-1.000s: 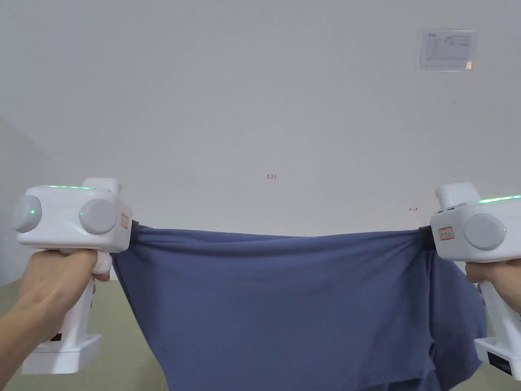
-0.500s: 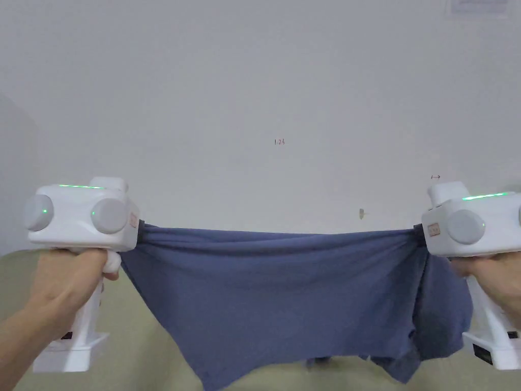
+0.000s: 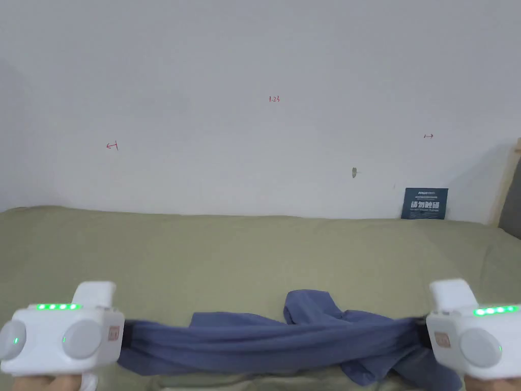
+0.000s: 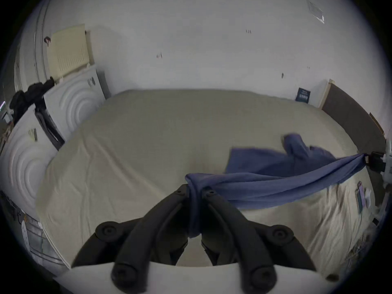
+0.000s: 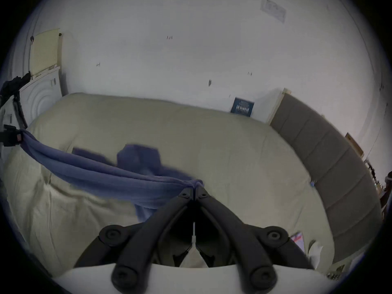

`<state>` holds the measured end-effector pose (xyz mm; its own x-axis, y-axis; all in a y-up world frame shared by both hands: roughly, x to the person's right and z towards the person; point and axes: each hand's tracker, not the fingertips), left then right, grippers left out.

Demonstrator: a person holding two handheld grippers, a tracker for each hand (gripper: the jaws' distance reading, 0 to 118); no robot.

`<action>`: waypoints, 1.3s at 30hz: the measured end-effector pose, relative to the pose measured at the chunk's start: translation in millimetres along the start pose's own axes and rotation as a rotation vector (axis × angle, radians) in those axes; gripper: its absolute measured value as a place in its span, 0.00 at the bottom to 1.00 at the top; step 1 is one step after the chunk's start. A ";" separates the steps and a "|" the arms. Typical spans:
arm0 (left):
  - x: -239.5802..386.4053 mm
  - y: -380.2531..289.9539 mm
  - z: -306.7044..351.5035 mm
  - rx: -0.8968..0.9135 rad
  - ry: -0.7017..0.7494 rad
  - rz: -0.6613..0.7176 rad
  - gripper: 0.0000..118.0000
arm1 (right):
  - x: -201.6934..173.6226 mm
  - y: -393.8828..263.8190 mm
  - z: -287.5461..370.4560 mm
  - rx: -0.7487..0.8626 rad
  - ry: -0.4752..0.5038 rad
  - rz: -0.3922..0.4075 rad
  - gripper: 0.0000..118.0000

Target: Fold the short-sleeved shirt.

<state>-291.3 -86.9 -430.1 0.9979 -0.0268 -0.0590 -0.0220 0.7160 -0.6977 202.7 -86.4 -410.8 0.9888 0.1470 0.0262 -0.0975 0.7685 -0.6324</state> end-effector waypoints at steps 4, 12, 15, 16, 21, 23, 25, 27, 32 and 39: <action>-5.8 -64.0 27.5 -0.045 0.002 -0.052 0.09 | -0.5 -73.4 40.2 -0.041 0.038 -0.024 0.00; -38.1 -171.9 76.0 -0.142 -0.018 -0.028 0.09 | -12.0 -187.2 112.9 -0.110 0.070 -0.002 0.00; -46.0 -196.8 83.0 -0.165 -0.004 -0.022 0.09 | -20.0 -210.8 121.9 -0.138 0.081 0.024 0.00; -48.5 -201.8 83.9 -0.171 -0.005 -0.015 0.09 | -20.9 -215.0 122.1 -0.142 0.085 0.023 0.00; -55.7 -213.6 75.8 -0.195 -0.031 0.023 0.09 | -21.7 -226.1 113.2 -0.183 0.085 -0.032 0.00; -55.3 -215.0 73.2 -0.190 -0.035 0.025 0.09 | -21.7 -225.2 113.0 -0.189 0.091 -0.065 0.00; -59.0 -213.8 72.3 -0.182 -0.046 0.026 0.14 | -18.8 -222.6 113.8 -0.186 0.095 -0.089 0.07; -58.6 -213.7 78.8 -0.162 -0.080 0.024 0.58 | -17.2 -218.5 121.4 -0.187 0.111 -0.134 0.60; -63.3 -212.1 97.0 -0.088 -0.074 0.034 0.94 | -9.8 -209.8 140.7 -0.123 0.187 -0.271 0.98; -69.4 -213.4 115.1 -0.053 -0.032 0.064 0.74 | -15.0 -201.7 148.2 -0.121 0.201 -0.271 0.22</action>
<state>-348.8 -157.6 -194.9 0.9958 0.0403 -0.0825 -0.0879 0.6777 -0.7301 190.8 -151.4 -168.9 0.9805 -0.1868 0.0604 0.1737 0.6819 -0.7105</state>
